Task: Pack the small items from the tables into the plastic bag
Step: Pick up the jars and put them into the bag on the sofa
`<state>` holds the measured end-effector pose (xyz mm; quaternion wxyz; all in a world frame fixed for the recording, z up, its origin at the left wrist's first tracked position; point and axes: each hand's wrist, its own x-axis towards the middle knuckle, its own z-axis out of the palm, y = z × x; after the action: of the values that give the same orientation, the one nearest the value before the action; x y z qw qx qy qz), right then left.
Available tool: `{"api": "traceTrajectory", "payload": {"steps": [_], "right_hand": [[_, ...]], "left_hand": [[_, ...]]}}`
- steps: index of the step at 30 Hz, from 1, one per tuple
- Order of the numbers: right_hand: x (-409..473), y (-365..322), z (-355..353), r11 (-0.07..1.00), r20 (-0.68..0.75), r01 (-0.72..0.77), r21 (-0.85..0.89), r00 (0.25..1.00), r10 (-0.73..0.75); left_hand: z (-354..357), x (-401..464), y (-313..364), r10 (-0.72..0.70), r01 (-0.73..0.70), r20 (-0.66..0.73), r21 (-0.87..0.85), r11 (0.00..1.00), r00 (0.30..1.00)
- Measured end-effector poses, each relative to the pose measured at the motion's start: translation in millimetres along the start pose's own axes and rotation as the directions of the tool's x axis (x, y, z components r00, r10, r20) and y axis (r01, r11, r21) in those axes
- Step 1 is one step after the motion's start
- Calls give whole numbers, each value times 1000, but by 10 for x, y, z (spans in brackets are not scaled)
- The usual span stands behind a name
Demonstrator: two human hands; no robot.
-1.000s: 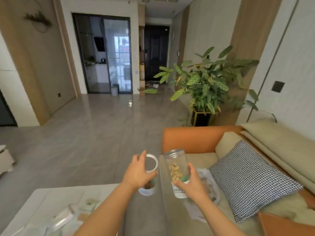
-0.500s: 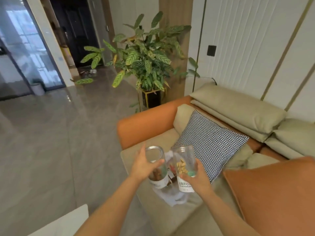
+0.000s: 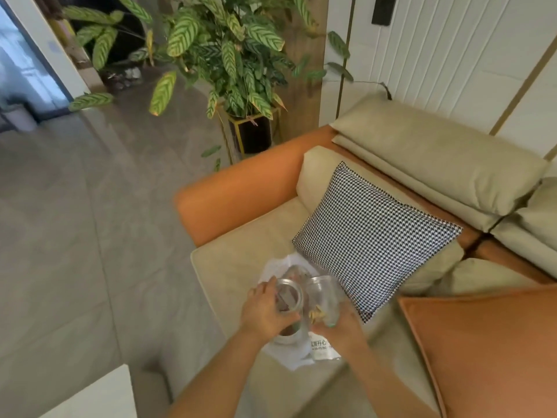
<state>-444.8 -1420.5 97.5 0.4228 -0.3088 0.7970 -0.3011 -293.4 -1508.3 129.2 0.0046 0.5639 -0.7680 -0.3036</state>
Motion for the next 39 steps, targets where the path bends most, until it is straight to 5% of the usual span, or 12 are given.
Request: {"api": "traceTrajectory", "payload": {"steps": [14,18,23,29,39], "right_hand": [[1426,343,686,921,-72,-252,-297,968,241],[1741,449,915,913,-75,-231,-336,973,219],[2041,554,1188,961,-42,-206,-183,979,202],[2150,587,1343,840,170,55,-540,984,45],[2004,637,1180,786,142,66,-615,989,28]], "left_hand": [[860,1613,-493,-74,60,169,88,994,983],[1033,1928,-657,-86,70,115,135,988,990],[1161,2214,-800,-115,117,-25,97,988,993],[1215,2380,-909,-43,57,-108,128,990,993],[1085,2459,-1037,-195,182,82,142,973,977]]}}
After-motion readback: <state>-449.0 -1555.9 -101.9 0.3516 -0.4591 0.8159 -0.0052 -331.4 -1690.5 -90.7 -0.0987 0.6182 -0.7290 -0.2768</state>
